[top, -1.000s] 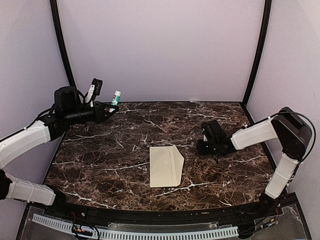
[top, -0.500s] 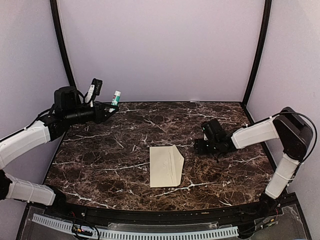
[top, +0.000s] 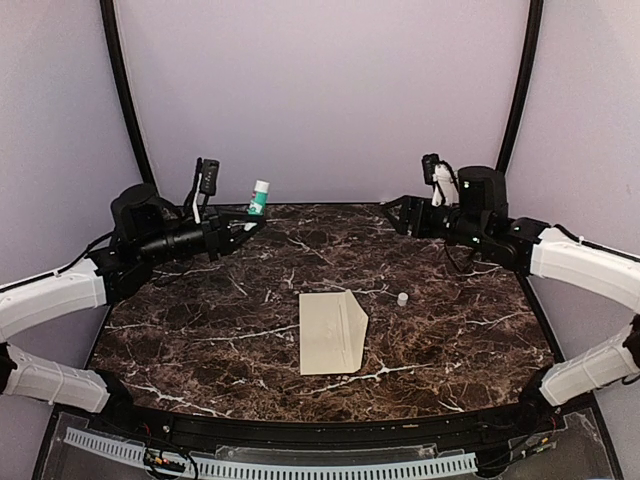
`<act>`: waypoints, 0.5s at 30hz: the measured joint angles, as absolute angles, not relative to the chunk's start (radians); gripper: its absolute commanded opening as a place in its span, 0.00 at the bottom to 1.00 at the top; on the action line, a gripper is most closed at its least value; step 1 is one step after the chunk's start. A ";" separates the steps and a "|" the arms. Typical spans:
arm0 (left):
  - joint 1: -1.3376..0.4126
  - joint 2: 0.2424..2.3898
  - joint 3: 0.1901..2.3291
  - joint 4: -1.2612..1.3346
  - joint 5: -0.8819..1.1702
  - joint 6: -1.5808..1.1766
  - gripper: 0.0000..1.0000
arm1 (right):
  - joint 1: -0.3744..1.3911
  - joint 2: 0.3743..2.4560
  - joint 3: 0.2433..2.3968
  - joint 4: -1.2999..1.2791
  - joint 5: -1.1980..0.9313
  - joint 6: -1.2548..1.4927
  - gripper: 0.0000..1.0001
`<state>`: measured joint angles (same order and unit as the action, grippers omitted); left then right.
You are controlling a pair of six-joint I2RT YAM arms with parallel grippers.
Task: Place the letter into the envelope and seal it
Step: Place the solid glue cap at the center of the board.
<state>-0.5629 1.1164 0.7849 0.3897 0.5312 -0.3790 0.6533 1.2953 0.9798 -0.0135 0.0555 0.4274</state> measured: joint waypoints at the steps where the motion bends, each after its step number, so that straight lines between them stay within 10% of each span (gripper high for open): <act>1: -0.600 1.122 0.789 0.408 0.529 -0.382 0.00 | 0.656 1.276 0.985 0.002 0.014 0.426 0.78; 15: -0.848 1.282 0.888 0.602 0.533 -0.434 0.00 | 0.889 1.259 1.083 0.207 -0.390 0.429 0.65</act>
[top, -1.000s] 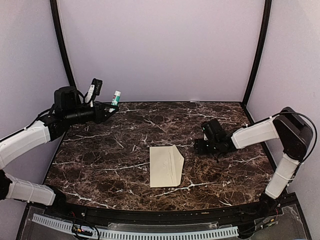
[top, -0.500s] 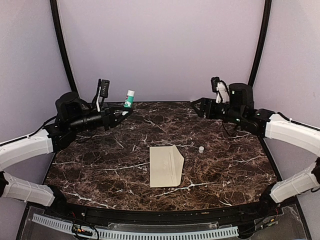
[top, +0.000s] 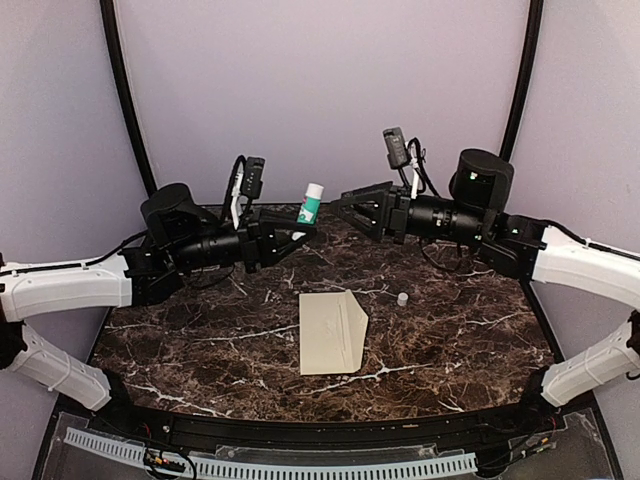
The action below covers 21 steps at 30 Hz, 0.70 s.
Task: Place the letter into the envelope and seal it
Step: Place the solid glue cap at the center of the board, then unscrew the solid glue.
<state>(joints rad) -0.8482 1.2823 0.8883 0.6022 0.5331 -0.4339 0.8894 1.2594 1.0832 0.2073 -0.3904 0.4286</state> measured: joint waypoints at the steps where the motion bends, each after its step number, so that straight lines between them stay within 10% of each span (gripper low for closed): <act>1: -0.860 1.287 0.892 0.604 0.532 -0.432 0.00 | 0.897 1.266 1.088 0.218 -0.397 0.426 0.63; 21: -0.919 1.317 0.915 0.664 0.472 -0.428 0.00 | 0.953 1.390 1.106 0.438 -0.484 0.500 0.16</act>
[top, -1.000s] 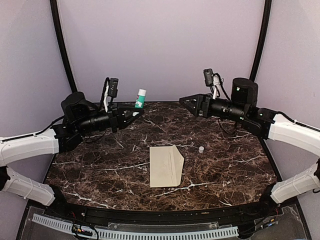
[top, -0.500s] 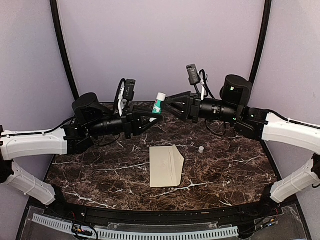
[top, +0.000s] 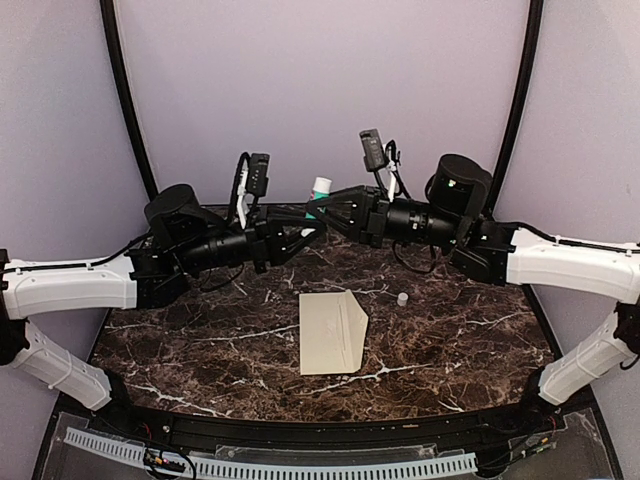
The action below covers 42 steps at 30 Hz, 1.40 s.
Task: Place the letter into the envelope and seal it
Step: Unscrew the solid glue.
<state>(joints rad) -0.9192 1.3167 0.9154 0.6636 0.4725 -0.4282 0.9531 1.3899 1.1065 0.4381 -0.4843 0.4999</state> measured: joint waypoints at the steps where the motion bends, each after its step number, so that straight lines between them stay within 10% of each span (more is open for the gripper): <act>1: -0.919 1.317 0.915 0.664 0.470 -0.426 0.00 | 0.954 1.390 1.106 0.443 -0.484 0.499 0.14; 6: -0.919 1.317 0.916 0.663 0.464 -0.424 0.04 | 0.954 1.391 1.106 0.449 -0.479 0.511 0.00; 11: -0.919 1.313 0.916 0.639 0.448 -0.418 0.61 | 0.954 1.393 1.107 0.436 -0.463 0.509 0.00; 16: -0.919 1.299 0.916 0.519 0.438 -0.380 0.84 | 0.956 1.382 1.120 0.372 -0.408 0.479 0.00; 42: -0.920 1.288 0.974 0.411 0.647 -0.398 0.49 | 0.953 1.338 1.150 0.290 -0.586 0.446 0.00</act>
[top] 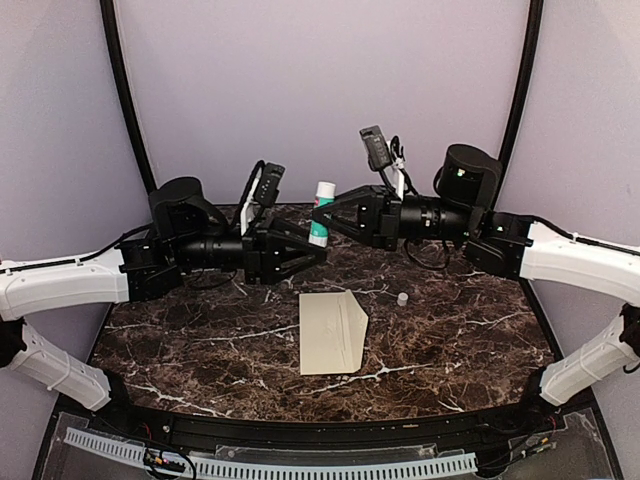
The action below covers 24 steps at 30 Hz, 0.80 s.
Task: Place the letter into the envelope and seal it
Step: Unscrew the solid glue.
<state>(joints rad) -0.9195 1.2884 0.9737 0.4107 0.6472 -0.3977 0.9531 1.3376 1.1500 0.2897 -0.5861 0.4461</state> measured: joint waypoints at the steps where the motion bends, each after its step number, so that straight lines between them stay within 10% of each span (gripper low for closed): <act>1: -0.920 1.288 0.974 0.416 0.649 -0.401 0.48 | 0.950 1.338 1.150 0.290 -0.592 0.448 0.00; 8: -0.920 1.291 0.974 0.445 0.656 -0.414 0.32 | 0.941 1.352 1.150 0.289 -0.627 0.458 0.00; 24: -0.920 1.325 0.974 0.472 0.670 -0.432 0.31 | 0.920 1.353 1.150 0.289 -0.629 0.473 0.00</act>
